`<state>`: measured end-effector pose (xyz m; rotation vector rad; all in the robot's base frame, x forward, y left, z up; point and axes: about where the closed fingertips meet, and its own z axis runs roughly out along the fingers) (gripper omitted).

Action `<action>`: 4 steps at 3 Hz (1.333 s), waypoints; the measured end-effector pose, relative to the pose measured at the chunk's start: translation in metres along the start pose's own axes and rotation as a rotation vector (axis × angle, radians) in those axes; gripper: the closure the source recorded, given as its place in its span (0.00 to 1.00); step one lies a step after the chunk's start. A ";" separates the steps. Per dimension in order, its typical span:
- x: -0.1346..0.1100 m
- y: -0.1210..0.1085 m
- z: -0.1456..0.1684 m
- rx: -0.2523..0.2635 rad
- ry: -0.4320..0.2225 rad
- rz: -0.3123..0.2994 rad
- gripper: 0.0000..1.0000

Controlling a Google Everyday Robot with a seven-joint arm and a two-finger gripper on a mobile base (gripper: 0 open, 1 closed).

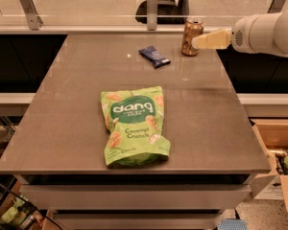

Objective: Move orange can near green rice chip bag

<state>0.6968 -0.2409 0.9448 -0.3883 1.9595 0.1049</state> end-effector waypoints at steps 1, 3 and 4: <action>-0.008 -0.002 0.025 0.006 -0.041 0.009 0.00; -0.002 -0.014 0.066 0.013 -0.076 0.067 0.00; -0.003 -0.016 0.083 0.005 -0.105 0.095 0.00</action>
Offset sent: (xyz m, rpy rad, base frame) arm 0.0703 -0.0017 -0.0274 0.0796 -0.0663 -0.0480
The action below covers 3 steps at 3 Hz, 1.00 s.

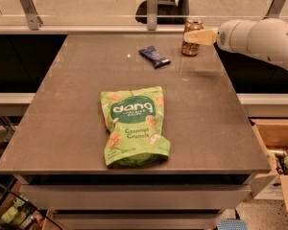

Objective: Move orange can near green rice chip bag

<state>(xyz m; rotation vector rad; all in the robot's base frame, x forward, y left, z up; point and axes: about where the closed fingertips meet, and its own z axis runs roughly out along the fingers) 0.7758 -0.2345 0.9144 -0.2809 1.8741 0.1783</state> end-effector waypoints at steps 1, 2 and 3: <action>-0.006 0.004 0.014 -0.017 -0.026 0.008 0.00; -0.012 0.011 0.027 -0.042 -0.044 0.004 0.00; -0.014 0.018 0.039 -0.070 -0.051 -0.001 0.00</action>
Offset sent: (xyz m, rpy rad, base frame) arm 0.0392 0.0284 0.0074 0.0372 -0.0619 0.0688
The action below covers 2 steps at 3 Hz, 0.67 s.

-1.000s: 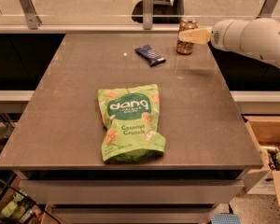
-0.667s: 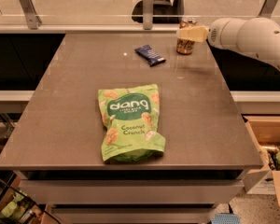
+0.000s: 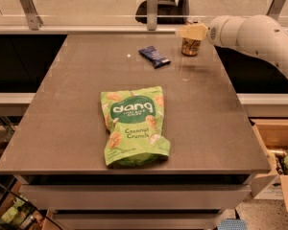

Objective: Move orange can near green rice chip bag

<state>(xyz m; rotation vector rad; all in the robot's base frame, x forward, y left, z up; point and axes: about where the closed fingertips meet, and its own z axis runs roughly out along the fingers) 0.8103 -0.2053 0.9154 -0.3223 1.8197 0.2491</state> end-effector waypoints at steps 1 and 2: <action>0.003 0.005 0.011 -0.024 0.001 0.009 0.00; 0.007 0.008 0.020 -0.043 -0.005 0.027 0.00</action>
Offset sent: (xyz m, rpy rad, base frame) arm 0.0214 0.0140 -0.0186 0.0714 0.0086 0.0456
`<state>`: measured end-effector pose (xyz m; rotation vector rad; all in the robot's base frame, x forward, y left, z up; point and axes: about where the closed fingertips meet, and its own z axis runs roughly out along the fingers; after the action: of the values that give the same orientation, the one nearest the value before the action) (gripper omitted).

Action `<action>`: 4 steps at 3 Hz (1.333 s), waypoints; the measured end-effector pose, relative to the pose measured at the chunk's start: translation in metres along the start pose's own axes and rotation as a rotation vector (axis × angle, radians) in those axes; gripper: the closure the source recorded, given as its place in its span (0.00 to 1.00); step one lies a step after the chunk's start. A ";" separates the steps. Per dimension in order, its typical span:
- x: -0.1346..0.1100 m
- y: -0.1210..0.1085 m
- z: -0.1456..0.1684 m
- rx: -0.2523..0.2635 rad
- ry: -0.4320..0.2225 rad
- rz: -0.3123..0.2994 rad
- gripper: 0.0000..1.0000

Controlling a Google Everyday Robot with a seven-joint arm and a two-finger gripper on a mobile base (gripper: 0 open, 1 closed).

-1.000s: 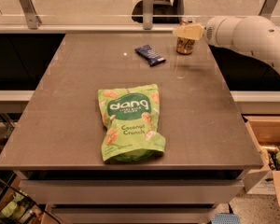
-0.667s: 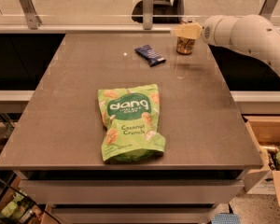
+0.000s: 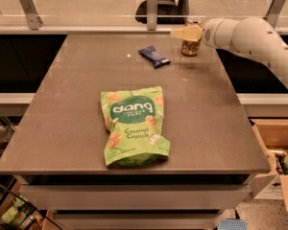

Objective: Move orange can near green rice chip bag

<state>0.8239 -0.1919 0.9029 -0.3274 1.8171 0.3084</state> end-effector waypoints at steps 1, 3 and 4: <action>0.001 0.002 0.002 -0.003 0.001 0.000 0.18; 0.003 0.006 0.005 -0.010 0.004 0.001 0.64; 0.003 0.008 0.007 -0.013 0.005 0.001 0.88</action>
Offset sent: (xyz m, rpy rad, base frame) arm 0.0007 0.0022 -0.0011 0.0007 0.0012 0.0028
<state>0.8263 -0.1824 0.8981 -0.3365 1.8209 0.3204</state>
